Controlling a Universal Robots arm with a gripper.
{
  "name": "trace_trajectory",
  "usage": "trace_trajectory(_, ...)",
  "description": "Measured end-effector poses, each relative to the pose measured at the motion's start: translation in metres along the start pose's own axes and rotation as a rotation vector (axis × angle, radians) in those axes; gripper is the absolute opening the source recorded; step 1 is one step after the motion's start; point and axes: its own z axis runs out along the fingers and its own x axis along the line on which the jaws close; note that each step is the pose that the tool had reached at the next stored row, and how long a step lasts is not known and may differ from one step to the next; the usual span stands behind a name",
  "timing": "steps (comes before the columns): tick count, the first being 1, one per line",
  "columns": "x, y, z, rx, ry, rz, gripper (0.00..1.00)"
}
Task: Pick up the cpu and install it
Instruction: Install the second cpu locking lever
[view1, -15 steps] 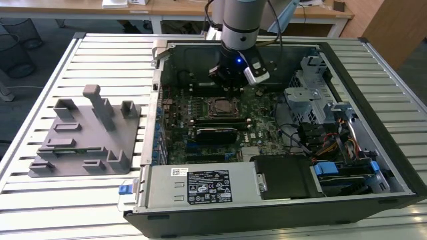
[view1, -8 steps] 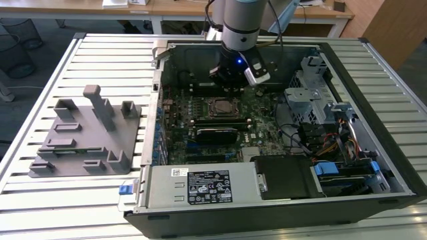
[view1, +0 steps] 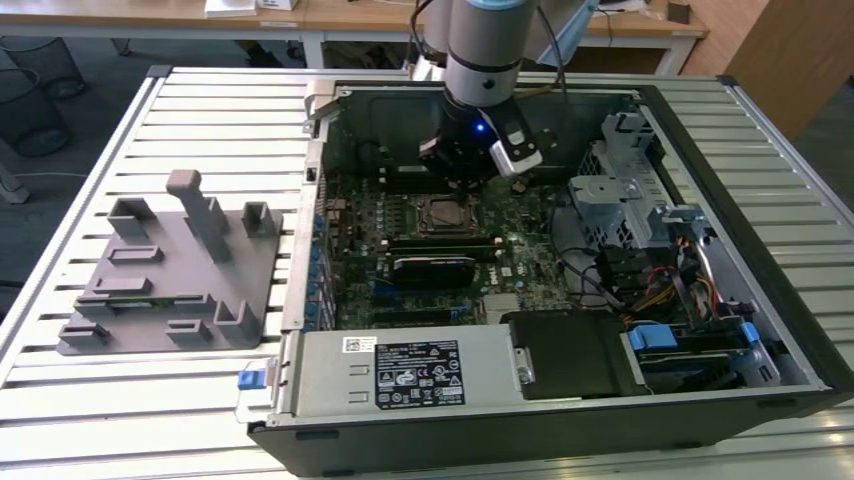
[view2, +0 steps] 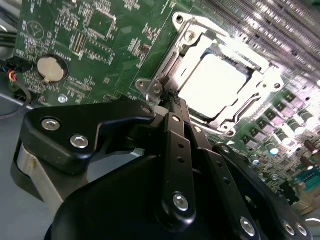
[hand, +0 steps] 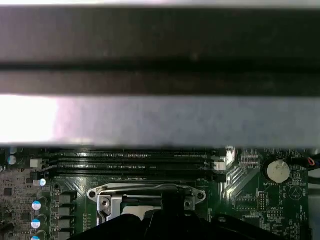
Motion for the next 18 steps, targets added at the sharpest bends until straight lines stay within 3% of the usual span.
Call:
trace_trajectory(5,-0.0001,-0.0028,-0.0033,0.0002,0.0,0.0,0.12)
trace_trajectory(12,-0.0002,-0.0012,-0.0323,-0.0001,-0.0001,0.0,0.12)
trace_trajectory(18,-0.0002,-0.0102,-0.0334,-0.0002,-0.0001,0.0,0.12)
